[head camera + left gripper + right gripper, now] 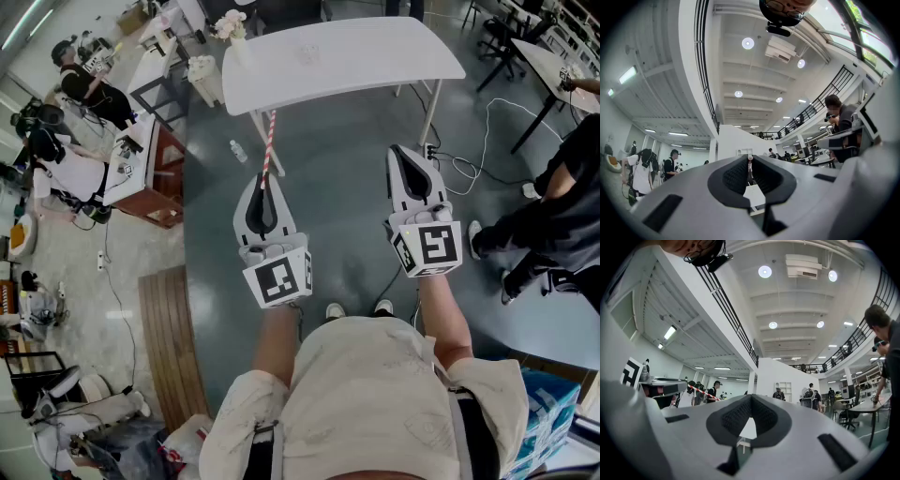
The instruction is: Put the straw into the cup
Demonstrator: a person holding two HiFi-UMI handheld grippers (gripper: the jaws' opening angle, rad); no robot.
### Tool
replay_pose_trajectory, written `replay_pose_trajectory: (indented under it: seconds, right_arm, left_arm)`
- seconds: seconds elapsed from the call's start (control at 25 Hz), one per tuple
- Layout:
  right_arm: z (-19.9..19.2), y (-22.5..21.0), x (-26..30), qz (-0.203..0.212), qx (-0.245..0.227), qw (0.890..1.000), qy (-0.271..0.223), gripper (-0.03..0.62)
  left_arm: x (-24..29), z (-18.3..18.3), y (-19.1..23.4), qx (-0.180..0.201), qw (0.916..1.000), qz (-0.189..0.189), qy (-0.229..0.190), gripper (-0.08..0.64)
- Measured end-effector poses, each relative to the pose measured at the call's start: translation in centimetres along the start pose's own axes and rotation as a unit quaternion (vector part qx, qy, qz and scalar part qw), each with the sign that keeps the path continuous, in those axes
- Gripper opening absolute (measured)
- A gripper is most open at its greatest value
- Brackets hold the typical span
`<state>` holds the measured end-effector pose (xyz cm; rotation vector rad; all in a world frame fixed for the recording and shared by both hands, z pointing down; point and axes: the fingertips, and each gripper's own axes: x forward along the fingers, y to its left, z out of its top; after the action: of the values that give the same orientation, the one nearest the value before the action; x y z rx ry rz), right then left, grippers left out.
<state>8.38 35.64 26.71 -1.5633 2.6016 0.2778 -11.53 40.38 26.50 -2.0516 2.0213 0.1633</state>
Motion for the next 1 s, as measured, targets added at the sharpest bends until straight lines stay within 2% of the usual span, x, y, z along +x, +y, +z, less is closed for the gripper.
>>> replay_pose_trajectory:
  seconds: [0.36, 0.56, 0.76, 1.0]
  right_arm:
    - [-0.3, 2.3, 1.6, -0.018, -0.012, 1.0, 0.014, 0.002]
    - [-1.2, 2.9, 0.3, -0.035, 0.002, 0.999, 0.012, 0.003]
    - [-2.8, 2.4, -0.5, -0.044, 0.027, 0.998, 0.022, 0.002]
    - [-3.8, 0.3, 0.8, -0.049, 0.028, 0.998, 0.017, 0.002]
  left_arm:
    - [0.8, -1.1, 3.2, -0.011, 0.9998, -0.012, 0.004, 0.023]
    - [0.3, -2.6, 3.5, -0.024, 0.9991, -0.032, 0.016, 0.023]
    - [0.1, -3.9, 2.9, -0.03, 0.9984, -0.041, 0.023, 0.023]
    - [1.9, -5.0, 2.0, -0.025, 0.9984, -0.043, 0.028, 0.023]
